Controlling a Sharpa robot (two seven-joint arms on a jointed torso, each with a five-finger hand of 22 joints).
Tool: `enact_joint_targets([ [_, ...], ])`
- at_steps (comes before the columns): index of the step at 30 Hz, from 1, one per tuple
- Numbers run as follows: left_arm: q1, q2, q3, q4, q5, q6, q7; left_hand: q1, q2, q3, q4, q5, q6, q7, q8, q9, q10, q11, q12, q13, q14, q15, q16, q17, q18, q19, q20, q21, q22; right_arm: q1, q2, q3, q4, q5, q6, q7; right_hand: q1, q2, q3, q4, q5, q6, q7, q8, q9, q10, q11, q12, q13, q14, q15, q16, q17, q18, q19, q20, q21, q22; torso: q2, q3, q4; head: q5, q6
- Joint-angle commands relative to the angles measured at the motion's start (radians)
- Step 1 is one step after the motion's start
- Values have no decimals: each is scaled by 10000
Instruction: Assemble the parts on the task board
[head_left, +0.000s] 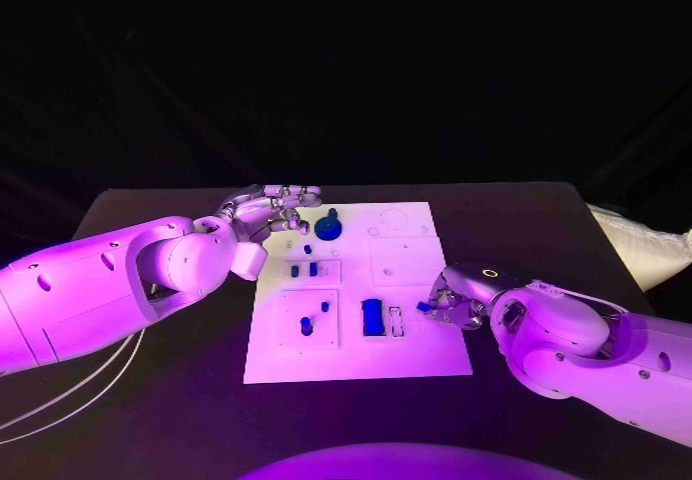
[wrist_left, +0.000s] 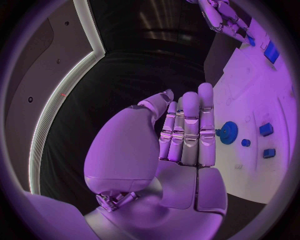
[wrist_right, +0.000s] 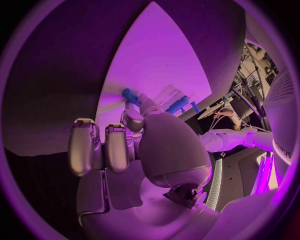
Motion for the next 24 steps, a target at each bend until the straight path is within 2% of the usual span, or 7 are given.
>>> enact_joint_targets([
  [1, 1, 24, 5, 13, -19, 156, 55, -8, 125, -86, -18, -39, -27, 45, 64, -12, -86, -27, 89, -14, -72, -29, -10, -34, 118, -67, 17, -73, -29, 16, -51, -36, 140, 1669, -674, -104, -132, -62, 157, 74, 123, 79, 1, 15, 22, 75, -4, 86, 50, 636, -72, 43, 281, -120, 91, -9, 60, 44, -4, -11, 6, 2, -1],
  [5, -1, 29, 5, 15, -19, 159, 54, -8, 125, -86, -18, -39, -27, 45, 64, -12, -86, -27, 89, -14, -72, -29, -10, -34, 118, -67, 17, -73, -29, 86, -70, -29, 258, 2302, -919, -56, -247, -155, 329, 165, 269, 111, -10, 14, 32, 112, -9, 151, 95, 647, -80, 76, 330, -129, 116, -18, 84, 86, 6, -8, -2, 14, -2],
  [12, -1, 27, 5, 21, -19, 157, 49, -8, 125, -86, -18, -39, -27, 45, 64, -12, -86, -27, 89, -14, -72, -29, -10, -34, 118, -67, 17, -73, -29, 115, 27, -28, 312, 3008, -857, -34, -425, -252, 477, 294, 399, 129, -6, 6, 41, 142, -6, 194, 127, 652, -80, 91, 353, -131, 124, -22, 92, 101, -8, -18, -5, 12, -29],
  [24, -1, 32, 5, 25, -19, 171, 40, -8, 125, -86, -18, -39, -27, 45, 64, -12, -86, -27, 89, -14, -72, -29, -10, -34, 118, -67, 17, -73, -29, 121, 366, -29, 271, 3458, -875, -57, -958, -485, 574, 648, 1186, 249, -30, 44, 115, 249, -17, 386, 270, 666, -88, 141, 429, -148, 172, -26, 139, 193, -3, -14, -1, 33, -17],
])
